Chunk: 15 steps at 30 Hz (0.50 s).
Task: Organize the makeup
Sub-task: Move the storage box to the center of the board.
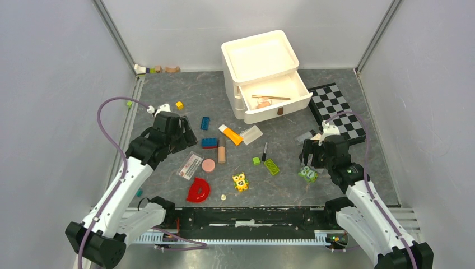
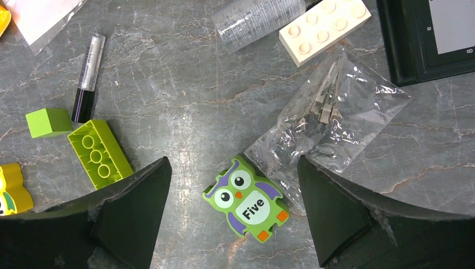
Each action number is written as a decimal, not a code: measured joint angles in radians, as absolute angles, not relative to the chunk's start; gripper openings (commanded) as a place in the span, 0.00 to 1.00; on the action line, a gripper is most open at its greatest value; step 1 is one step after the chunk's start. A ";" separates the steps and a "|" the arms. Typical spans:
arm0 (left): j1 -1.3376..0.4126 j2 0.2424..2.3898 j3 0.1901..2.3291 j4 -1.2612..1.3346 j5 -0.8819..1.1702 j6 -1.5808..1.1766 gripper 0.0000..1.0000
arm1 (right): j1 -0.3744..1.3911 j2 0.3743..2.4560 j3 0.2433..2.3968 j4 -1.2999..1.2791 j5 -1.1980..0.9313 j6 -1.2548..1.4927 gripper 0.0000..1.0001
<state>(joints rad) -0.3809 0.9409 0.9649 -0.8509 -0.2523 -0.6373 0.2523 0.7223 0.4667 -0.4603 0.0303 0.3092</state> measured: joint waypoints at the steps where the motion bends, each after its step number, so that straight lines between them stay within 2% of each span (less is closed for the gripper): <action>1: -0.381 0.939 0.965 -0.852 -0.252 -0.637 0.87 | 0.252 0.721 0.467 -0.462 0.030 0.309 0.90; 15: -0.381 0.923 0.950 -0.863 -0.250 -0.637 0.86 | 0.252 0.698 0.467 -0.489 0.035 0.309 0.90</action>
<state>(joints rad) -0.3809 0.9234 0.9504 -0.8635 -0.2497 -0.6369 0.2523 0.6983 0.4667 -0.4889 0.0345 0.3092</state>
